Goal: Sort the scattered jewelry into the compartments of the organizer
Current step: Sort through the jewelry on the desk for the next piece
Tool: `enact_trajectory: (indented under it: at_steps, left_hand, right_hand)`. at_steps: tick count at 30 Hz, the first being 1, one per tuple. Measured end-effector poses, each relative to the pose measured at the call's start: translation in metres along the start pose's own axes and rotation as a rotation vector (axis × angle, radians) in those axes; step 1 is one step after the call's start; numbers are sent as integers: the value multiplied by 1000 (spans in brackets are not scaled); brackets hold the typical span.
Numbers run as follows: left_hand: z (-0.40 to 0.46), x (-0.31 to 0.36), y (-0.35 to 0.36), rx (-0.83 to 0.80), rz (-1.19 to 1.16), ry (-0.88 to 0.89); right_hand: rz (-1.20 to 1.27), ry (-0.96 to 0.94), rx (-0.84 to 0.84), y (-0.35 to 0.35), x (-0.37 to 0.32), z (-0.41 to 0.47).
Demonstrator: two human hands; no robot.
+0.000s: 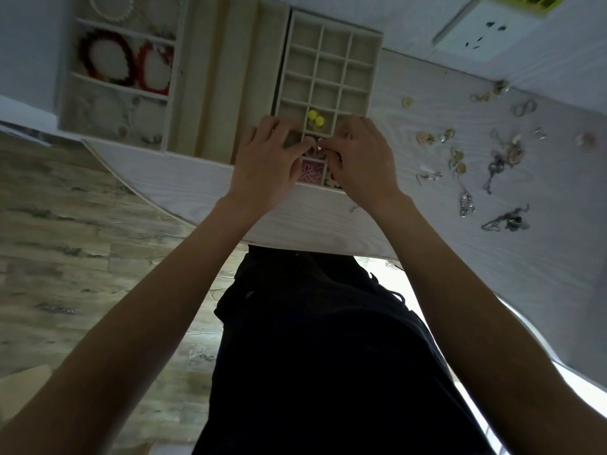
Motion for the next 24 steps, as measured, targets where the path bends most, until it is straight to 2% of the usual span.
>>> enact_trajectory:
  at_steps: [8,13,17,24]
  left_hand:
    - [-1,6,1,32,39,76]
    - [6,7,-2,34,-18,151]
    - [14,8,-2,21,50,187]
    - [17,6,2,18,99,162]
  right_hand:
    - [-23,9,-61,10,2,9]
    - [7,-8,-29,8,9,16]
    - [14,-42,29,5,8,16]
    - [10,-52,35,3,6,15]
Point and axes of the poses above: each hand's wrist, its own z-axis towards the middle knuckle, its own y-axis out of the palm, x = y × z, the point moved 9 cm from there along z, towards the middle knuckle, and after that the axes turned 10 degrees about -y, right-handed, at the moved point
